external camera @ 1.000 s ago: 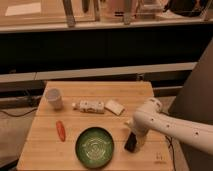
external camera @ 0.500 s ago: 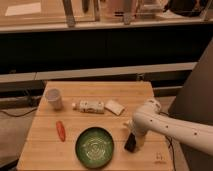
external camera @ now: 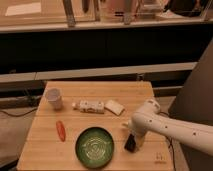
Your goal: Place the eraser on the white sponge
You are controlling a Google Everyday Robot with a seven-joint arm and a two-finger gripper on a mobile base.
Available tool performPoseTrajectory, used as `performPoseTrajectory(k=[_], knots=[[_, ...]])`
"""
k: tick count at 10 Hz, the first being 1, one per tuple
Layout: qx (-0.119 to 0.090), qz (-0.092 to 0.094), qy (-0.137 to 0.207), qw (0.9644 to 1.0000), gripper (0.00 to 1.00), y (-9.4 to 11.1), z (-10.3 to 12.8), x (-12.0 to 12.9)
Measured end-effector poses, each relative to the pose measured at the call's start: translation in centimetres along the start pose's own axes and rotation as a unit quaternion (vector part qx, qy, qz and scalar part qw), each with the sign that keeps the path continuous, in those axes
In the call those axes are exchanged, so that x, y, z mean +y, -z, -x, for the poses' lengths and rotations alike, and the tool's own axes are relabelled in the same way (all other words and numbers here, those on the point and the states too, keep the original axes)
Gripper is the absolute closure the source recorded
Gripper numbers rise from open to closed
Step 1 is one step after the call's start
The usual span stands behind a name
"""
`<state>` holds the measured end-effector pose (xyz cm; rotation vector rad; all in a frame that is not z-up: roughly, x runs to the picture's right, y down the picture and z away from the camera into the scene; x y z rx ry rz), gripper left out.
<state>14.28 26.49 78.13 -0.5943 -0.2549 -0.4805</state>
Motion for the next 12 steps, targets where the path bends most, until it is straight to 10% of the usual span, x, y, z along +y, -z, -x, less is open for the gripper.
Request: performPoseTrajectory(k=[3,12], knots=[[-0.002,0.0,0.0,1.0,0.22,-0.2,0.2,0.1],[0.001,-0.012,0.003,0.9999,0.94,-0.1,1.3,-1.6]])
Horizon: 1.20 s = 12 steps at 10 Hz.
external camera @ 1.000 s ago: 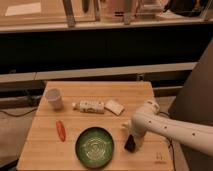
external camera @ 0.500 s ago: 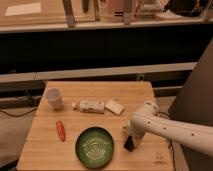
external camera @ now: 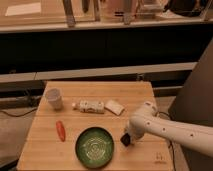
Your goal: Place the eraser on the white sponge
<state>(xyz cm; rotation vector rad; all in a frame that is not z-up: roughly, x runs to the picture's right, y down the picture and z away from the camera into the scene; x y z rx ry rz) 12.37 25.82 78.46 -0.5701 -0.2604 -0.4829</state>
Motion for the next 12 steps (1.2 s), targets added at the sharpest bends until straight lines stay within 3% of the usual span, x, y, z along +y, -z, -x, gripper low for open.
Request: performPoseTrajectory(k=[2,5,12], knots=[[0.001,-0.006,-0.001,1.0,0.97,0.8,-0.4,-2.4],[0.005,-0.011,-0.005,0.9999,0.97,1.7,-1.1,-3.4],[0.008,-0.027,-0.007,0.9996,0.97,3.2,-2.2,-8.8]])
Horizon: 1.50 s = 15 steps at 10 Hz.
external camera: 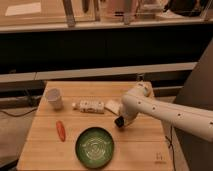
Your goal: Place the eraser on the white sponge
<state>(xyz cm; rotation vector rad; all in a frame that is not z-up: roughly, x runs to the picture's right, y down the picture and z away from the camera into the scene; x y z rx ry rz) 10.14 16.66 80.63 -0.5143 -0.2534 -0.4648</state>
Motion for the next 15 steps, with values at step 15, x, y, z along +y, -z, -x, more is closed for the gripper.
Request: performPoseTrajectory(k=[15], knots=[[-0.022,-0.022,0.012,0.9994,0.97,-0.8,0.3,-7.9]])
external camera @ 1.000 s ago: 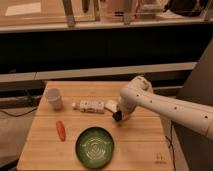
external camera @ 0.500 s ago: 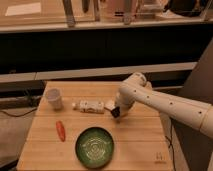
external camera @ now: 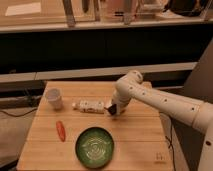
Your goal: Place the eraser on the white sponge
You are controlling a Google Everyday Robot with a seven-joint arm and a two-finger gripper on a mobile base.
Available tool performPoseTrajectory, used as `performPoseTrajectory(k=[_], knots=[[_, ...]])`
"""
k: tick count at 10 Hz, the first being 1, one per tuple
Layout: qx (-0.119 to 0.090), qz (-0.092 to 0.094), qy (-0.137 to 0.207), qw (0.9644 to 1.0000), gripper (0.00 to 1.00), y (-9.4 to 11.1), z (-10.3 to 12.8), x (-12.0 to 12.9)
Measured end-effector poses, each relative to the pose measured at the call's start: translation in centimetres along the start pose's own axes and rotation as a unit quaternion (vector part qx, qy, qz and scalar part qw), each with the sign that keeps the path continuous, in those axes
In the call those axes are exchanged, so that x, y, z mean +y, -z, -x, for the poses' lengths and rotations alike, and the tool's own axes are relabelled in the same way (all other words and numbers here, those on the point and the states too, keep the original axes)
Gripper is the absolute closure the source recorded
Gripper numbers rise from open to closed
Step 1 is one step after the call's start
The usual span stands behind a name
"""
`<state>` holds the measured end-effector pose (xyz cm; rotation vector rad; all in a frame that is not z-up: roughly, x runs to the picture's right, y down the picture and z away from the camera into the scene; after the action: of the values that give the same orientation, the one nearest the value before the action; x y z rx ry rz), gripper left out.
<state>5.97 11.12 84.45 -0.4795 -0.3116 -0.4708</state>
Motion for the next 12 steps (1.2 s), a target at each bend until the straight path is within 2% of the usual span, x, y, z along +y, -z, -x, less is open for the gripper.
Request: performPoseTrajectory(k=[2,7,10,12], knots=[[-0.005,-0.001,-0.001,1.0,0.97,-0.1,-0.7,-0.7],[-0.012,-0.003,0.002,0.9999,0.97,-0.4,-0.7,-2.8],[-0.014,-0.005,-0.002,0.9999,0.97,-0.4,-2.9,-2.8],[-0.017,-0.007,-0.003,0.9998,0.97,-0.6,-2.8,-3.1]])
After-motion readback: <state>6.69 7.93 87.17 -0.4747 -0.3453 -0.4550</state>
